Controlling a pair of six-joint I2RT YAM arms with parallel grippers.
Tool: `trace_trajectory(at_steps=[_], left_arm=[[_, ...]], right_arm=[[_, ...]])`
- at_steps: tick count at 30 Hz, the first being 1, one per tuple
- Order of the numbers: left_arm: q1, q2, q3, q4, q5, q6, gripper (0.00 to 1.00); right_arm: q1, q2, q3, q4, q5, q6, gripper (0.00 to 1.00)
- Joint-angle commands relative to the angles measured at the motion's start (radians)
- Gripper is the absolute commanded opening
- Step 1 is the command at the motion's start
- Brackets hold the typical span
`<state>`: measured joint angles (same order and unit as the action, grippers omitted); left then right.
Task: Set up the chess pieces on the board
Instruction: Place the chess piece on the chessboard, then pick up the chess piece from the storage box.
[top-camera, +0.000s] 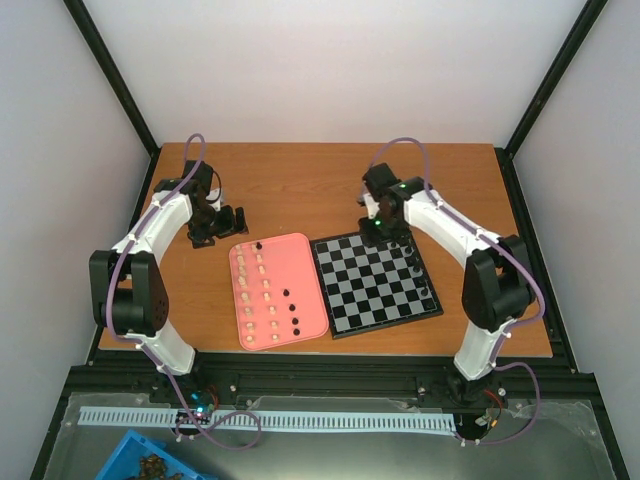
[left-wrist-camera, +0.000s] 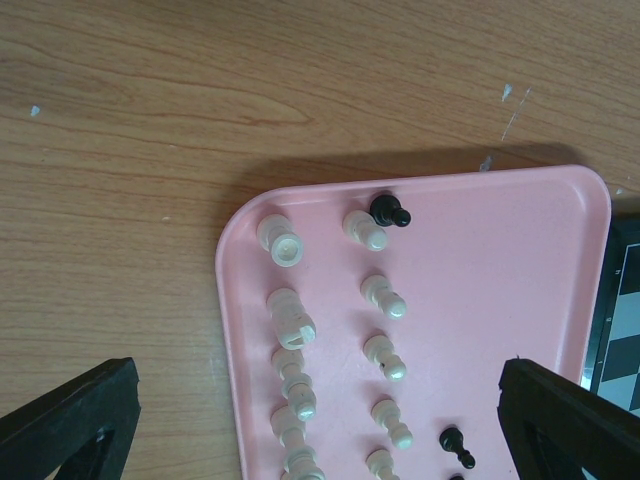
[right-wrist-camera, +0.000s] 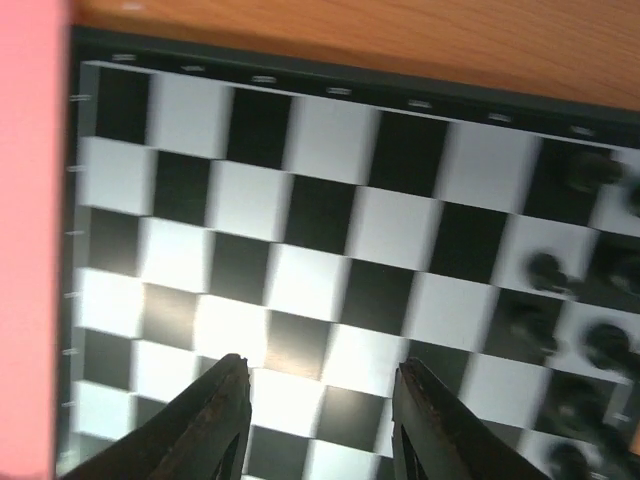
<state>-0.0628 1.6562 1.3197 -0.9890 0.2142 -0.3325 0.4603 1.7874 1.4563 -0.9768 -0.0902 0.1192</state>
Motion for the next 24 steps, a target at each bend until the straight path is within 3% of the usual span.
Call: trace_trajectory(at_steps=[1, 11, 24], left_arm=[[-0.005, 0.000, 0.035, -0.005, 0.008, -0.003, 1.00], [-0.006, -0.011, 0.033, -0.009, 0.003, -0.002, 1.00], [-0.006, -0.018, 0.024, -0.003, 0.013, -0.005, 1.00]], right_arm=[[0.135, 0.026, 0.068, -0.019, -0.079, 0.034, 0.40], [0.410, 0.341, 0.333, -0.021, -0.151, 0.005, 0.43], [0.478, 0.484, 0.428, -0.058, -0.222, -0.033, 0.43]])
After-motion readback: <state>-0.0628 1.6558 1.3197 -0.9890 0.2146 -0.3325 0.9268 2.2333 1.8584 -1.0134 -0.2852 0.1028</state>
